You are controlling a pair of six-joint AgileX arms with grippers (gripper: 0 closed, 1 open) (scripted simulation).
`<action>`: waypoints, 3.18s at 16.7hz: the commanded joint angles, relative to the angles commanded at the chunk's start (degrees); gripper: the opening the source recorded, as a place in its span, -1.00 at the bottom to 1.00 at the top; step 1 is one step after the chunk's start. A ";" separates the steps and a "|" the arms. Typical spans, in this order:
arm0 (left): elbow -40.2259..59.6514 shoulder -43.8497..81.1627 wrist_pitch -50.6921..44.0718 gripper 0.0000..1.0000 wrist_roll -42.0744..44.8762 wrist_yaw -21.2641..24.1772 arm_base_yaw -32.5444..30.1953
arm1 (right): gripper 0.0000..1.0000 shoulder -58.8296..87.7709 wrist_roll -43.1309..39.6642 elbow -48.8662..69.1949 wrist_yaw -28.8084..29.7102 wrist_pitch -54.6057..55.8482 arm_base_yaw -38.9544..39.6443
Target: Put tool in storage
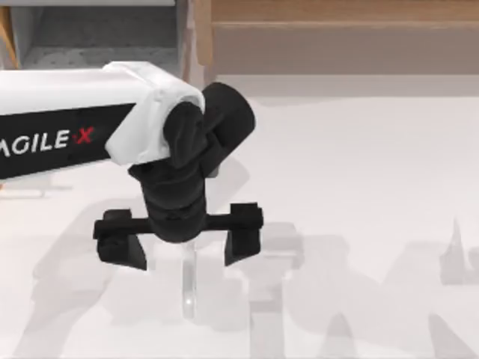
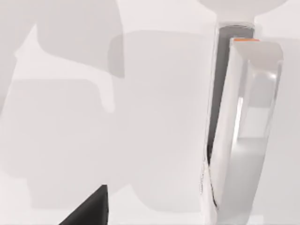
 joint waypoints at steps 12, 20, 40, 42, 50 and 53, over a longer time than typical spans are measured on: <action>-6.15 4.75 10.90 1.00 0.17 0.02 0.09 | 1.00 0.00 0.00 0.00 0.00 0.00 0.00; -6.15 4.75 10.90 0.25 0.17 0.02 0.09 | 1.00 0.00 0.00 0.00 0.00 0.00 0.00; -4.81 3.61 8.81 -1.00 0.16 0.02 0.10 | 1.00 0.00 0.00 0.00 0.00 0.00 0.00; -3.83 2.72 6.06 -1.00 0.13 0.02 0.09 | 1.00 0.00 0.00 0.00 0.00 0.00 0.00; -1.00 2.16 3.56 -1.00 1.76 0.28 1.80 | 1.00 0.00 0.00 0.00 0.00 0.00 0.00; 5.96 3.93 0.41 -1.00 7.56 1.13 8.03 | 1.00 0.00 0.00 0.00 0.00 0.00 0.00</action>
